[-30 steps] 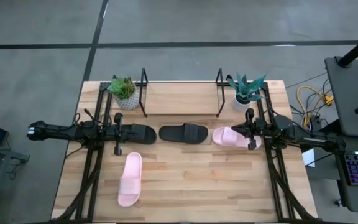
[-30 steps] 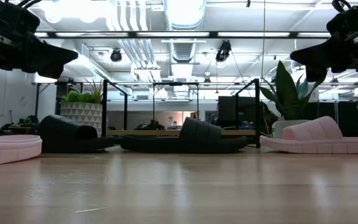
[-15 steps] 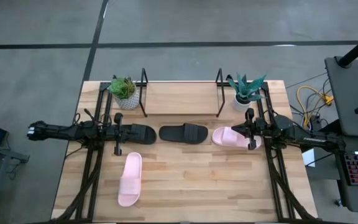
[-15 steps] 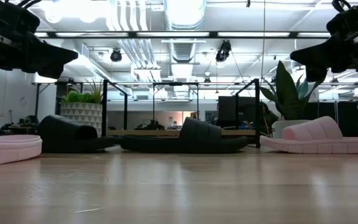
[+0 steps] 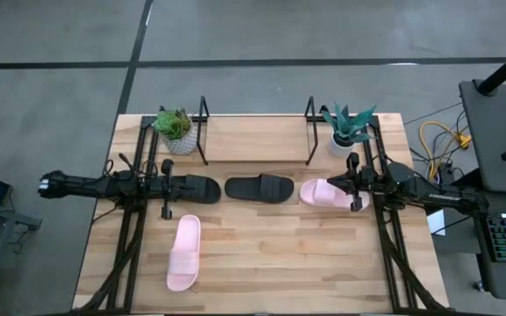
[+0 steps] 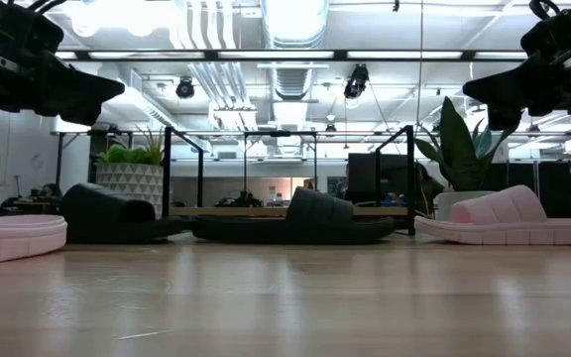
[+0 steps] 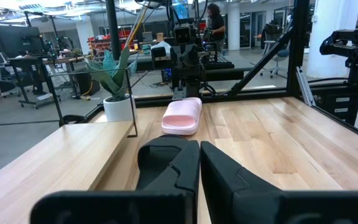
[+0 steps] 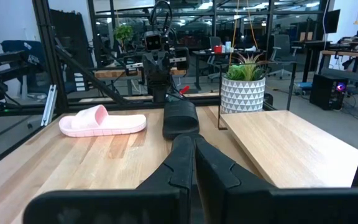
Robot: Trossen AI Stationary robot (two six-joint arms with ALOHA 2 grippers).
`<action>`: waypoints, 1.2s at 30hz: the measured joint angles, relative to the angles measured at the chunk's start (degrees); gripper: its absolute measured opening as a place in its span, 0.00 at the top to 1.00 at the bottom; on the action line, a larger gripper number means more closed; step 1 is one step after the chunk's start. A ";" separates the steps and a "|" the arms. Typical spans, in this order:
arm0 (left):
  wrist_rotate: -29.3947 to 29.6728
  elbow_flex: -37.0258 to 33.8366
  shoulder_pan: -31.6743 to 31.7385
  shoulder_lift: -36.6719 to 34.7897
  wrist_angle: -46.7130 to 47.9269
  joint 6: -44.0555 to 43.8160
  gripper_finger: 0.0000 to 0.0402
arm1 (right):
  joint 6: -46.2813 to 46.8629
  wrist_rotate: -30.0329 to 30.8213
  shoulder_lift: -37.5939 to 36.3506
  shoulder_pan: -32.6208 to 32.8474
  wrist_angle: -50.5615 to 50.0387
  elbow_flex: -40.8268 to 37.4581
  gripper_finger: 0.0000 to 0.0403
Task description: Pick and place slides into the shelf
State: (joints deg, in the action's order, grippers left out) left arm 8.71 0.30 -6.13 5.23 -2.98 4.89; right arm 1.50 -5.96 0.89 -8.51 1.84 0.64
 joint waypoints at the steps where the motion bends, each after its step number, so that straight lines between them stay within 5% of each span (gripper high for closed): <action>1: 0.00 0.00 0.02 -0.02 0.00 0.02 1.00 | 0.00 0.00 0.01 0.00 0.05 0.01 0.98; 18: 0.13 0.00 0.02 0.04 -1.73 1.99 1.00 | 3.57 -0.02 0.01 -0.02 0.55 0.01 0.98; 25: -0.83 0.00 0.04 1.21 -14.37 7.71 0.99 | 2.70 -1.57 0.15 0.56 8.65 0.01 0.97; 32: -0.84 0.32 0.04 6.34 -17.63 10.91 0.77 | -4.79 -1.52 4.35 1.40 16.84 0.01 0.83; 36: -1.05 0.31 0.04 10.62 -27.23 12.50 0.61 | -8.02 -0.91 7.77 1.49 19.68 0.01 0.71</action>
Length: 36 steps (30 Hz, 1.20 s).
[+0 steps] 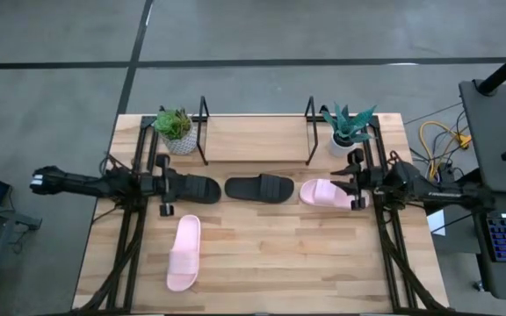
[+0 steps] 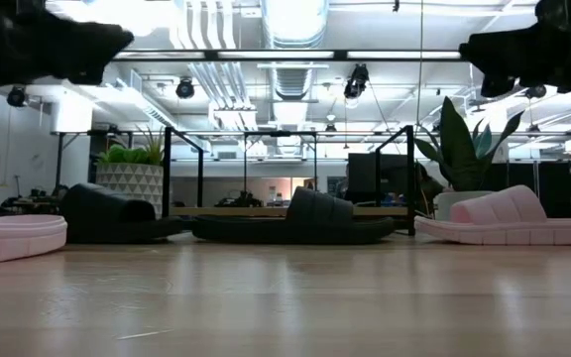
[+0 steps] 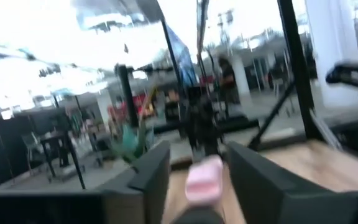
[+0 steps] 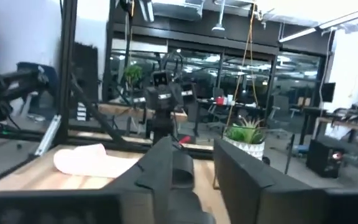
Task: Pick and place slides into the shelf
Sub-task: Put the top pink slides on the shelf
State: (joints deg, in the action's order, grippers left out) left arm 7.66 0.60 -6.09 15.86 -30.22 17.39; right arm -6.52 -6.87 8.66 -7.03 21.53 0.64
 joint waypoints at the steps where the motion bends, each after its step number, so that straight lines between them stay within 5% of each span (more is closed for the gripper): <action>1: -0.04 0.00 0.00 0.99 -2.80 0.09 0.57 | 0.09 0.58 0.82 0.00 1.66 0.00 0.68; 5: 0.08 0.00 0.00 4.51 -12.28 0.53 0.48 | 3.23 0.56 3.64 0.02 11.85 0.08 0.62; 9: 0.13 0.02 0.00 7.23 -14.95 0.07 0.46 | 11.52 0.37 5.65 0.05 10.55 4.41 0.60; 15: 0.13 0.04 0.00 9.65 -16.47 -0.44 0.46 | 17.92 1.46 13.06 0.68 -10.49 17.11 0.61; 22: 0.31 0.00 0.00 10.34 -16.44 -4.44 0.46 | 28.99 20.68 21.40 1.77 -34.20 29.50 0.65; 30: 0.31 0.00 0.00 10.25 -16.38 -6.53 0.46 | 58.53 11.26 25.02 2.56 -53.89 31.15 0.65; 36: 0.34 0.00 0.00 10.19 -16.52 -6.49 0.46 | 68.03 12.99 25.37 4.91 -63.02 30.84 0.59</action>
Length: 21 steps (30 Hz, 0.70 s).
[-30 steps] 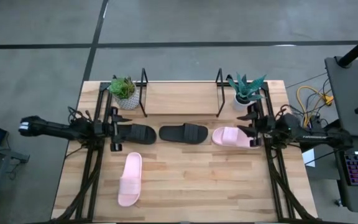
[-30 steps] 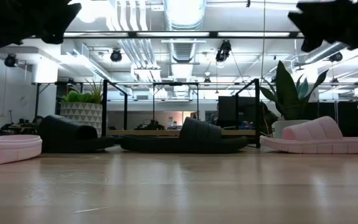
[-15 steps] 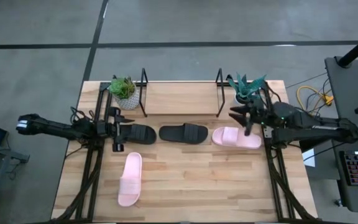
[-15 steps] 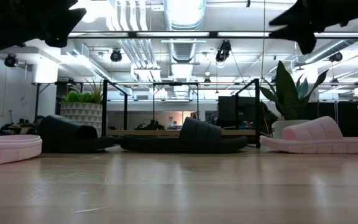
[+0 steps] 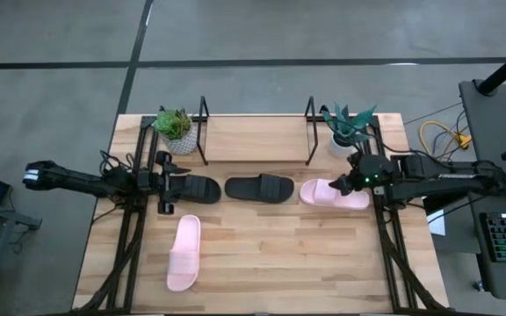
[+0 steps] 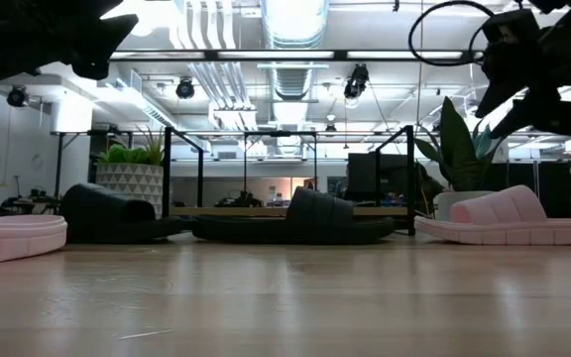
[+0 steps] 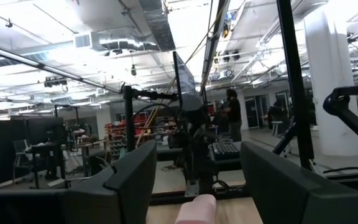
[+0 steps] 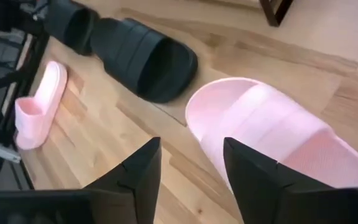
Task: Pick and place slides into the shelf
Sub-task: Put the top pink slides on the shelf
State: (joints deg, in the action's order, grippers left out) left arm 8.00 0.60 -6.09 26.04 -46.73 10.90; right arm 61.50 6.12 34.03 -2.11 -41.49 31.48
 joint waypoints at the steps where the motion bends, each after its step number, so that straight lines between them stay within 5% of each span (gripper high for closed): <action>1: 0.03 0.00 0.00 -0.01 0.05 0.01 0.46 | 0.27 0.28 -0.32 0.27 -0.12 0.00 0.58; 21: 0.88 0.00 0.02 0.04 0.12 0.07 0.46 | 21.28 11.04 -1.26 14.49 2.47 -11.84 0.58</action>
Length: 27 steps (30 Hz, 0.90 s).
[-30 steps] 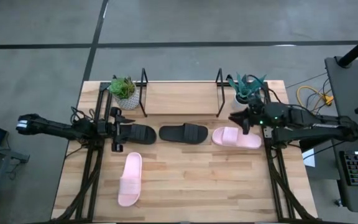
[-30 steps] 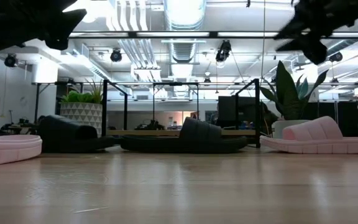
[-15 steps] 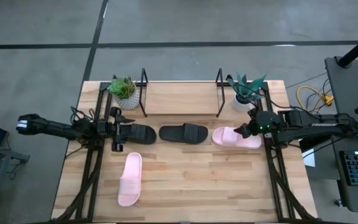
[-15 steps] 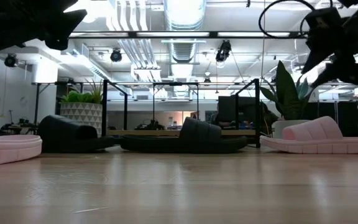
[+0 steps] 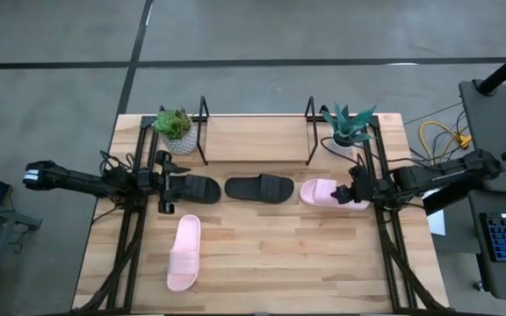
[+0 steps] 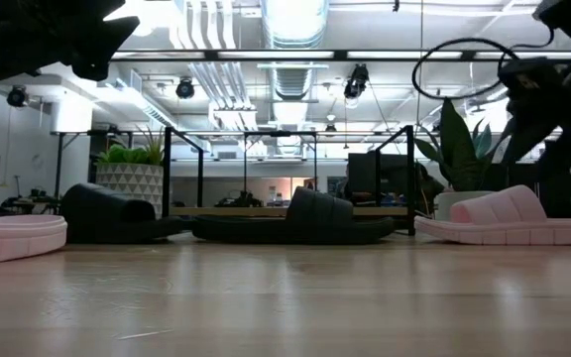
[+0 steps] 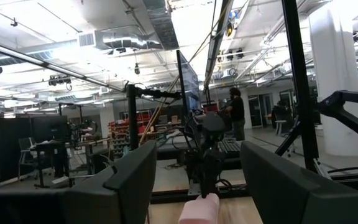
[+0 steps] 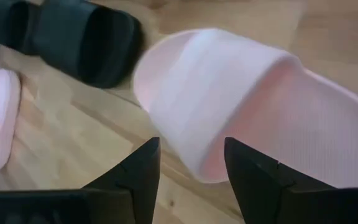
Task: Pick and place slides into the shelf
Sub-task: Put the top pink slides on the shelf
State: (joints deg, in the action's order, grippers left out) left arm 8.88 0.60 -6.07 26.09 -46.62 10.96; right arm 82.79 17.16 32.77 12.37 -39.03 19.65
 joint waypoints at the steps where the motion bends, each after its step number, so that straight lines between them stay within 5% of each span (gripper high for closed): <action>1: 0.00 0.00 0.00 0.00 -0.02 0.02 0.46 | 0.77 0.08 0.00 0.29 0.59 -1.06 0.58; 10: 0.54 0.00 0.00 0.02 -0.04 0.50 0.46 | -1.57 3.27 0.03 0.75 21.60 -9.86 0.58; 27: 0.61 0.02 -0.01 -0.01 -0.10 0.50 0.46 | -4.35 11.00 0.07 0.73 27.67 -14.33 0.65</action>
State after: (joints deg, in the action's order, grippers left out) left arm 9.50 0.62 -6.08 26.08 -46.72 11.46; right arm 78.43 28.16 32.84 13.10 -11.36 5.32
